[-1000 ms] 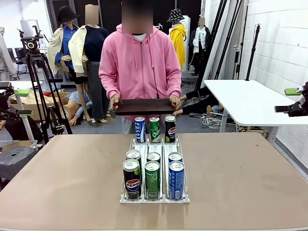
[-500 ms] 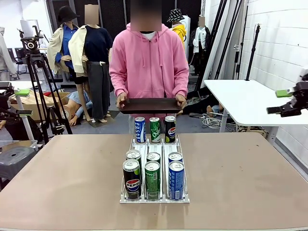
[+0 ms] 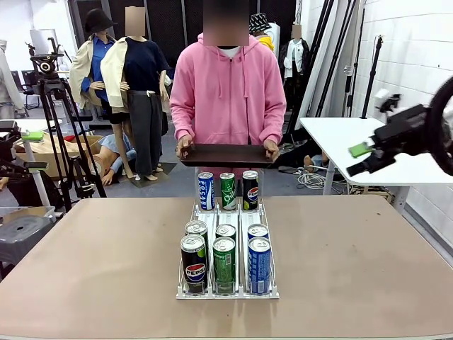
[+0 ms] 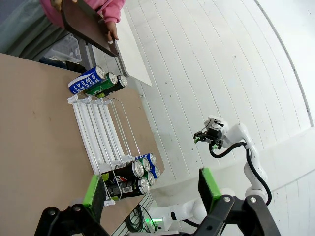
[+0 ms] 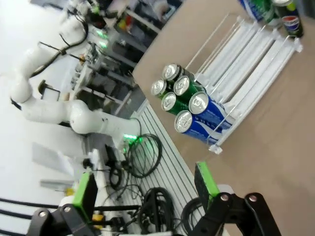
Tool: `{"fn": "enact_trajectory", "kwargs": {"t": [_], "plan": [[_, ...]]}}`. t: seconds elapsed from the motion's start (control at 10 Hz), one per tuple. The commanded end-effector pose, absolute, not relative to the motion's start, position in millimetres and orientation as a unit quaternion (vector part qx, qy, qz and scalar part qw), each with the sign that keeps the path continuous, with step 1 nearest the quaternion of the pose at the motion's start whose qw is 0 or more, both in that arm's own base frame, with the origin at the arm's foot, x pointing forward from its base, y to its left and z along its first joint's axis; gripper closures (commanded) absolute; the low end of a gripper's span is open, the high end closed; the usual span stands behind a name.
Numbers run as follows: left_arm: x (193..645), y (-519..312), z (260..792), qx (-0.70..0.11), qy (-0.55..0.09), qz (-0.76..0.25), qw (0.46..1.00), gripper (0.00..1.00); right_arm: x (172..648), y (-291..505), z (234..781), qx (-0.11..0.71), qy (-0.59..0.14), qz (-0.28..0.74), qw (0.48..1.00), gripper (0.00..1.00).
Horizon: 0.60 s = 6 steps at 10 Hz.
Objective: Retrieve and hand over the desired beverage to the person.
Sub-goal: Pick up a can of the same type that the person held from the Automatic Can Dispenser.
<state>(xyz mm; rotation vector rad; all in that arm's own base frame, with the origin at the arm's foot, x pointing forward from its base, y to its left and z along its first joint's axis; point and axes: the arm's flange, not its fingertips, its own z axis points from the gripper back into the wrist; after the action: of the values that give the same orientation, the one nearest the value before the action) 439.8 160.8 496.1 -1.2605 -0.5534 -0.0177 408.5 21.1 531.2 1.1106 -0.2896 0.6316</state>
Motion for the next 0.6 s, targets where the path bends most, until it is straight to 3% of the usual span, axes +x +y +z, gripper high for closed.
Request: {"fn": "enact_trajectory", "kwargs": {"t": [0.0,0.5], "plan": [[437,162,496,-0.584,-0.255,-0.009,0.770,0.00,415,57,545,0.452,-0.122,0.309,0.828,0.00],[437,162,496,-0.584,-0.255,-0.009,0.770,0.00,420,157,533,0.311,-0.081,0.345,0.882,0.00]]}}
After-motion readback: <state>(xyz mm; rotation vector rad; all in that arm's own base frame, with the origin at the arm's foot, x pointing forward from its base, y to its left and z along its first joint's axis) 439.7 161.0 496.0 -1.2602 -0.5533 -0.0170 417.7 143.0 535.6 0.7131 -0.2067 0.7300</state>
